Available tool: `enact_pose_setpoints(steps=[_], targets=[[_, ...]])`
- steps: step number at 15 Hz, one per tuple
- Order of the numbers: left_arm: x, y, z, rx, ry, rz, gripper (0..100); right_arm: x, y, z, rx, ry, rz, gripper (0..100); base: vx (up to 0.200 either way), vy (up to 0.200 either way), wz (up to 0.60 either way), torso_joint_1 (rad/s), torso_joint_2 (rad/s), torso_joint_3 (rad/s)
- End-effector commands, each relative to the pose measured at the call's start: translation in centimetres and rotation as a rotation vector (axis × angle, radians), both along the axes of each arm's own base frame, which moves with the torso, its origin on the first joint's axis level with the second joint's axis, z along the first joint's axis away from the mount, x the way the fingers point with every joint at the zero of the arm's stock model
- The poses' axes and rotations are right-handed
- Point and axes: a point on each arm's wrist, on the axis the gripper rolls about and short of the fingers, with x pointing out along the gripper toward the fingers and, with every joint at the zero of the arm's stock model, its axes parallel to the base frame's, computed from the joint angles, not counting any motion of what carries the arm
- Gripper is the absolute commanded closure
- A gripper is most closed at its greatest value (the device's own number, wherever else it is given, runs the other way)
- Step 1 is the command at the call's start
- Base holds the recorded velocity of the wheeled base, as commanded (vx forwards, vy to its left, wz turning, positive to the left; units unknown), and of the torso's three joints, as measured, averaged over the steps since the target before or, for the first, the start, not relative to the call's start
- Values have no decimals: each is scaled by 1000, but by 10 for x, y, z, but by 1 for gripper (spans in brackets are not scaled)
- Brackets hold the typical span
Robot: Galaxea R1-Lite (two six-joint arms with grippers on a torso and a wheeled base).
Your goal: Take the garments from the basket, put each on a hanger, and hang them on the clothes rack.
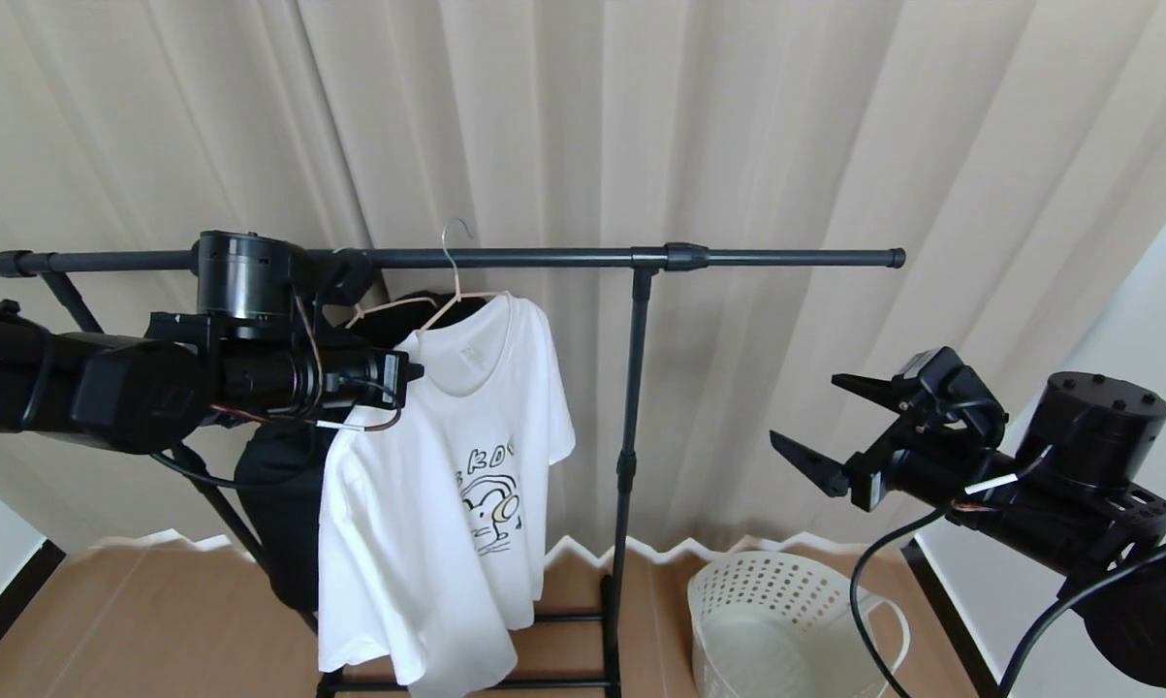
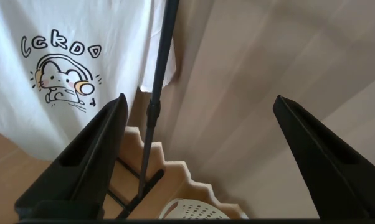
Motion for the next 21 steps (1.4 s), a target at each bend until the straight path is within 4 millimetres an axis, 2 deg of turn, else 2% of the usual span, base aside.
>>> enact_pose_setpoints(steps=[1,12,19,20,21], targets=[[7,-2,-7,2,16,-1,100,1,0,-1,0,2,0,0,0,0,0,0,0,0],[10,-3,-14,5,32,-2,100,-1,0,2,2,-8,0,0,0,0,0,0,0,0],[19,-5,-28,8,45,-2,100,0,0,1,1,-7,2,0,0,0,0,0,0,0],[21,-5,-30,8,38,-3,0,0,0,0,1,-4,2,0,0,0,0,0,0,0],[21,-5,-29,10,34,2,0,0,0,1,1,-5,0,0,0,0,0,0,0,0]])
